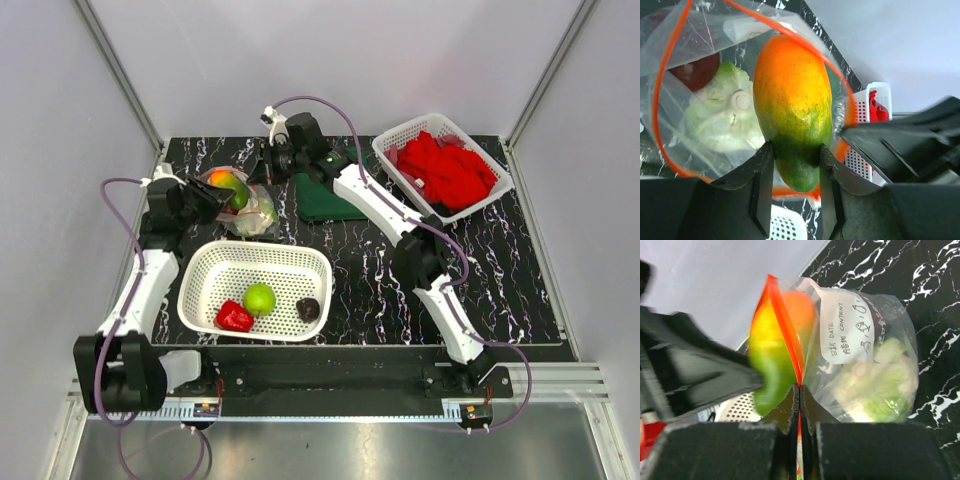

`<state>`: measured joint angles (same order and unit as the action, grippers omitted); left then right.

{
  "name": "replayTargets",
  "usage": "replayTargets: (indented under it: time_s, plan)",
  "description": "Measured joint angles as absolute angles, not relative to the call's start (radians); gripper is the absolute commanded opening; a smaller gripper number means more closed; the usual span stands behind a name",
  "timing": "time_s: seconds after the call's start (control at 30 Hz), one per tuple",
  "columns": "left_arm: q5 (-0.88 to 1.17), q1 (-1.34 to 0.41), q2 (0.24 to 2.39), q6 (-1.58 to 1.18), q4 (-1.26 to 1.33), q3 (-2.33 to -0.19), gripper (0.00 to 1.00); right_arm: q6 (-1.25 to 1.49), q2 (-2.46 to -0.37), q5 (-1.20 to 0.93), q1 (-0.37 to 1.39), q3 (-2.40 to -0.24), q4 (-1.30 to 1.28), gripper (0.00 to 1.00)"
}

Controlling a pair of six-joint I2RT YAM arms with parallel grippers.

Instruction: Open the zip-top bag and remove the fake food

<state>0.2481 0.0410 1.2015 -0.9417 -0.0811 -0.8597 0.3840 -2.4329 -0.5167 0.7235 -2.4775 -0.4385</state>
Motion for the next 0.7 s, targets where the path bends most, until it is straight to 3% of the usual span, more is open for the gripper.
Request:
replayTargets:
  time_s: [0.33, 0.7]
  plan:
    - [0.373, 0.062, 0.974, -0.940, -0.194, -0.842, 0.00, 0.311, -2.406, -0.479, 0.723, -2.435, -0.470, 0.00]
    - [0.409, 0.061, 0.707, -1.035, -0.451, -0.587, 0.00, 0.310, -2.400, -0.456, 0.723, -2.445, -0.497, 0.00]
